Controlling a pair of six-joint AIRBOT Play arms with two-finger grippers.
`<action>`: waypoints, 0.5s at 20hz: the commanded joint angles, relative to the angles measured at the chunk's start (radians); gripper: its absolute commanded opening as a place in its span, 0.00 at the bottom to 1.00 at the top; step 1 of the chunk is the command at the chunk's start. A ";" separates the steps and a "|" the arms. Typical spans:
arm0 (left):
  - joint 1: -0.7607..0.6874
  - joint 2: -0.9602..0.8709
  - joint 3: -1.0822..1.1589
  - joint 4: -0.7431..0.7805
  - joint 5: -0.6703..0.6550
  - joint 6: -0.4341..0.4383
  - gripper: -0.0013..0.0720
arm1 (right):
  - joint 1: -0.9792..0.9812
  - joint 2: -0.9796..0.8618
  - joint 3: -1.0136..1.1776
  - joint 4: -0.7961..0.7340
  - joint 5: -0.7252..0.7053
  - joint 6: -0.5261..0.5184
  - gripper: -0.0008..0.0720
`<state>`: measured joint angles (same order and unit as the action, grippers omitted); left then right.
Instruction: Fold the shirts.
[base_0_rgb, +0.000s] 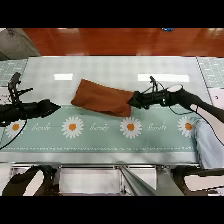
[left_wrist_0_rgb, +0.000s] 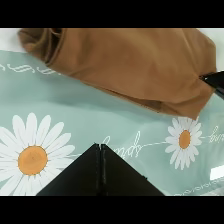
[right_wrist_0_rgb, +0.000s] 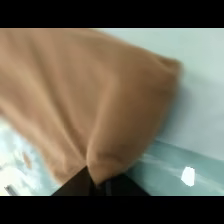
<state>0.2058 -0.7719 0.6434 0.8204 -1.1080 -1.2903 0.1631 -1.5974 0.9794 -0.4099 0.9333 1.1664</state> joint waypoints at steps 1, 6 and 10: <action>-0.001 -0.001 0.000 0.000 0.001 0.000 0.05 | 0.022 0.008 0.197 -0.168 0.081 0.120 0.05; -0.001 -0.001 -0.001 -0.003 0.003 0.000 0.05 | 0.025 0.026 0.626 -0.555 0.324 0.365 0.05; -0.001 -0.001 -0.001 -0.003 0.004 0.000 0.05 | 0.009 0.053 0.890 -0.808 0.492 0.435 0.05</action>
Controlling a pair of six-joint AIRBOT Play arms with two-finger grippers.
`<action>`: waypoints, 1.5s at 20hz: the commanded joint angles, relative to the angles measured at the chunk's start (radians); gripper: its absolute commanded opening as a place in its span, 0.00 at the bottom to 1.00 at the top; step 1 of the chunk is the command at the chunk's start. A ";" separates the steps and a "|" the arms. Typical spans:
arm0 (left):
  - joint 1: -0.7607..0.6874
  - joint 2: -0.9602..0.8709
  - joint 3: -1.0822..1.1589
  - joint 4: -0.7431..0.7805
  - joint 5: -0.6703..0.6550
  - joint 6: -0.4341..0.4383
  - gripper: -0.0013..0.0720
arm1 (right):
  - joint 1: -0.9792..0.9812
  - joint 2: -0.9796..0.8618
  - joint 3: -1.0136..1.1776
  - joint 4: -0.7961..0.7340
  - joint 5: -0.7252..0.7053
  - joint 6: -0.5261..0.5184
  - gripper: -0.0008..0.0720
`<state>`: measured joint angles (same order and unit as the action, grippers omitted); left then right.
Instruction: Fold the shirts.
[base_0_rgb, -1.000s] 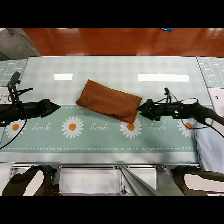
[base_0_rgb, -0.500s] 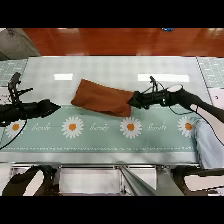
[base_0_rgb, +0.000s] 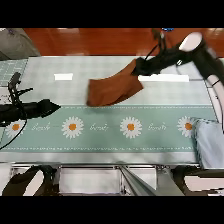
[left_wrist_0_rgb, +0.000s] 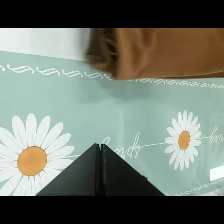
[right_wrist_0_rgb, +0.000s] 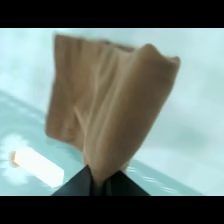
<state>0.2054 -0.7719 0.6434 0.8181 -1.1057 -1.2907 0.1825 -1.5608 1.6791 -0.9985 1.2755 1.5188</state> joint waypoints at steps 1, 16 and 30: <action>0.000 -0.001 -0.001 0.000 0.002 0.000 0.05 | -0.031 0.027 0.226 -0.225 0.182 0.083 0.05; 0.000 0.000 0.000 -0.171 0.056 0.079 0.05 | -0.851 0.308 0.266 -0.183 0.584 0.154 0.05; 0.000 -0.001 0.000 -0.176 0.276 0.102 0.05 | -1.390 0.827 -0.566 -0.708 0.584 0.103 0.20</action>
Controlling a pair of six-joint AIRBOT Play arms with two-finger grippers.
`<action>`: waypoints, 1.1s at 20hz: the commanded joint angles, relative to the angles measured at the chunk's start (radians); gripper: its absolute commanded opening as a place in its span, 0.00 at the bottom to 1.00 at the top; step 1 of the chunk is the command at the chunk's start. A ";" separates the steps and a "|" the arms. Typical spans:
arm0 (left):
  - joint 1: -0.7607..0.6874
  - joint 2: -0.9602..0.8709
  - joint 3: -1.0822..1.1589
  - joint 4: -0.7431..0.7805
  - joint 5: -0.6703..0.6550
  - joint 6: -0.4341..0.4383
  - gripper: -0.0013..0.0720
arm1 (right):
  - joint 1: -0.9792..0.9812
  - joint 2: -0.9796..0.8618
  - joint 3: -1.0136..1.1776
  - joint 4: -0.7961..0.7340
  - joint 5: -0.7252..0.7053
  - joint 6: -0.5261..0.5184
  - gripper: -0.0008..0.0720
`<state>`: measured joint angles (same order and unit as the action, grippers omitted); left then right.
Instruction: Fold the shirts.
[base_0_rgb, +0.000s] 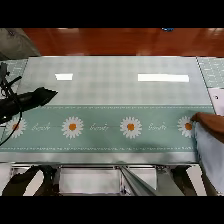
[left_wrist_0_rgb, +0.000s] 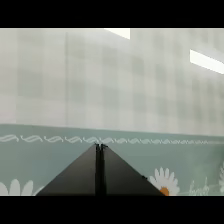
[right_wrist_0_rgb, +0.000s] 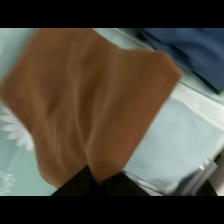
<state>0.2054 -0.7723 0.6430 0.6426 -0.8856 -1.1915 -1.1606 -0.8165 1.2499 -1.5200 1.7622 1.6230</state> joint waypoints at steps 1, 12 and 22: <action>0.000 -0.001 0.000 0.000 0.064 0.003 0.05 | -0.047 0.083 -0.150 -0.188 0.098 -0.001 0.56; -0.002 -0.119 0.322 -0.075 0.063 0.055 0.05 | 0.049 -0.192 0.114 0.769 -0.067 -0.017 0.05; -0.368 -0.537 0.616 0.739 -0.115 -0.418 0.05 | 1.481 -0.674 0.238 -0.101 -0.545 0.123 0.05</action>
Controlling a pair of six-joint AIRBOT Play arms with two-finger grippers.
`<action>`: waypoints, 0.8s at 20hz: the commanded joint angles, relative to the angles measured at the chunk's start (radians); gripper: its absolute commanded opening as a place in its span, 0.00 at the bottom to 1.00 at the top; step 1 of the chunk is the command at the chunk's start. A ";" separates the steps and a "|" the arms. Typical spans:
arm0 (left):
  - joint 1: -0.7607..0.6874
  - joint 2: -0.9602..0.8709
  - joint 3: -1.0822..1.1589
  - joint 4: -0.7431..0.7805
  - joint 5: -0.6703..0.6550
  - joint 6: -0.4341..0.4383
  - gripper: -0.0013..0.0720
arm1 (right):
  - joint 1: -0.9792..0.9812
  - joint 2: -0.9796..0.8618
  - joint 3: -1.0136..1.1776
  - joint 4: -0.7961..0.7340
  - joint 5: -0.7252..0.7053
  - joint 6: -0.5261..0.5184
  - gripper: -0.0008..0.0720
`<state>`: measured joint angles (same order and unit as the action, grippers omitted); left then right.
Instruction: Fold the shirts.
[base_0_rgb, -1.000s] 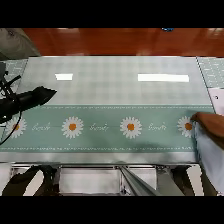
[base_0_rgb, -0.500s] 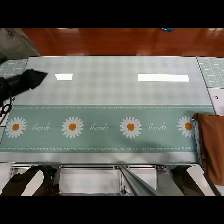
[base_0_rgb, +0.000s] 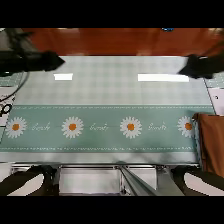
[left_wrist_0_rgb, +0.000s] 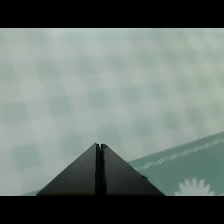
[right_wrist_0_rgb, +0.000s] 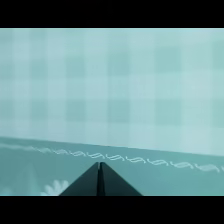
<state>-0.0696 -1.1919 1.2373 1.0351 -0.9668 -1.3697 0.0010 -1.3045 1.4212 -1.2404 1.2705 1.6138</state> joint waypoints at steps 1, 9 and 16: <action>-0.100 -0.154 0.012 0.326 -0.038 -0.240 0.05 | 0.354 -0.253 0.095 -0.447 -0.019 0.162 0.05; -0.109 -0.228 0.007 0.290 -0.072 -0.240 0.05 | 0.354 -0.342 0.109 -0.472 0.024 0.229 0.05; -0.109 -0.228 0.007 0.289 -0.149 -0.240 0.05 | 0.354 -0.342 0.109 -0.472 0.028 0.229 0.05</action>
<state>-0.1787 -1.4178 1.2442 1.3216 -1.0973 -1.6062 0.3531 -1.6447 1.5288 -1.7054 1.2961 1.8385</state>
